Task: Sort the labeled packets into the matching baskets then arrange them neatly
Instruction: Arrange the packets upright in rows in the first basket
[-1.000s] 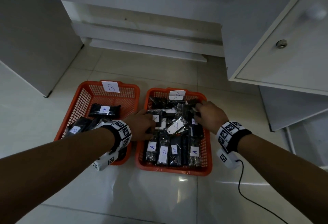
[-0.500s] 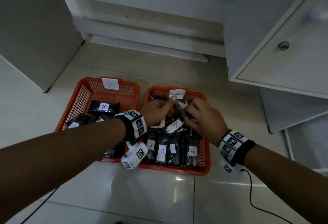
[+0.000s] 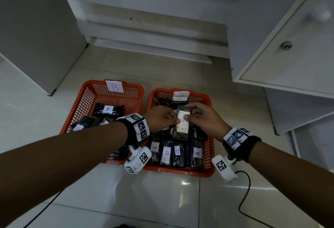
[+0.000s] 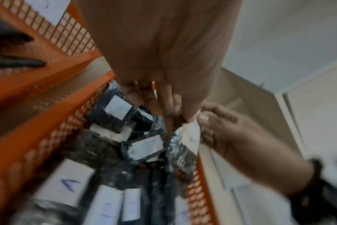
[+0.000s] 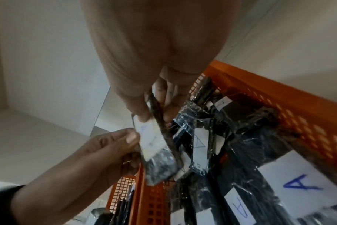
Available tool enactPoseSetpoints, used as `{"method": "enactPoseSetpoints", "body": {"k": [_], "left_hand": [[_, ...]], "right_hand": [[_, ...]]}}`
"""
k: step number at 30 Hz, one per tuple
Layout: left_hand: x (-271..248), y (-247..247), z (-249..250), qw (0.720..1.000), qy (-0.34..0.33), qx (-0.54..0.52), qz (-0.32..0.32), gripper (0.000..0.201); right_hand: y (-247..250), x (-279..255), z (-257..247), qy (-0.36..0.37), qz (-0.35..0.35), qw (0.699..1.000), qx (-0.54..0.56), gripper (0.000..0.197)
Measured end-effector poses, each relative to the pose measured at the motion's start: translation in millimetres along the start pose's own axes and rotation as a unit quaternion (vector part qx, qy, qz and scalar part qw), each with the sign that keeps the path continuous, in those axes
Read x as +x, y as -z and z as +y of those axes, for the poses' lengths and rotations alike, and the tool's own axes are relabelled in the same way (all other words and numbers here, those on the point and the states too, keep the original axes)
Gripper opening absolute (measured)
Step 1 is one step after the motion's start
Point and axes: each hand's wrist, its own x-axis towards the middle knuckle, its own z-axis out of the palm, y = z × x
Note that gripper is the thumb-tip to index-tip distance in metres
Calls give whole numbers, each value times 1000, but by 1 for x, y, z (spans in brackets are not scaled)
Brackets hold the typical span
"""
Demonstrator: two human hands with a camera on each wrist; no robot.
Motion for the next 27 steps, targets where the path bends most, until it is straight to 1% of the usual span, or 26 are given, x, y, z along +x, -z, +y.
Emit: {"method": "enactPoseSetpoints", "body": {"k": [1, 2, 4, 6, 8, 11, 14, 17, 19, 20, 22, 24, 26, 27], "left_hand": [[-1, 0, -1, 999, -6, 41, -1, 21], [-1, 1, -3, 994, -19, 105, -6, 23], [-2, 4, -10, 968, -59, 241, -22, 29], [-4, 4, -21, 936, -91, 338, -26, 37], [-8, 0, -30, 914, -86, 396, -30, 47], [-13, -8, -37, 882, -65, 461, -70, 64], [-16, -15, -40, 860, -68, 498, -88, 68], [-17, -20, -40, 857, -75, 502, -90, 65], [-17, -22, -38, 861, -82, 495, -88, 62], [-17, -24, -38, 863, -88, 490, -85, 61], [-15, -28, -37, 870, -97, 476, -81, 61], [-11, -34, -35, 880, -99, 459, -79, 63], [-7, -42, -32, 892, -93, 434, -83, 68], [-5, -46, -32, 898, -87, 422, -86, 71]], "right_hand": [[1, 0, 1, -14, -17, 1000, 2, 35], [1, 0, 2, -27, -35, 999, -6, 31], [-2, -3, 7, -53, -77, 994, -55, 26], [-10, -6, 16, -74, -101, 985, -122, 24], [-21, -11, 24, -74, -100, 974, -191, 23], [-34, -17, 32, -58, -107, 968, -221, 23], [-41, -16, 37, -38, -136, 947, -287, 23], [-43, -13, 39, 10, -142, 908, -395, 30], [-41, -11, 38, 42, -167, 878, -447, 37], [-38, -11, 36, 53, -180, 869, -458, 38], [-29, -12, 29, 67, -182, 866, -462, 37], [-16, -14, 22, 79, -170, 862, -471, 30], [-3, -19, 21, 70, -176, 848, -495, 27], [2, -22, 22, 62, -182, 839, -510, 29]]}}
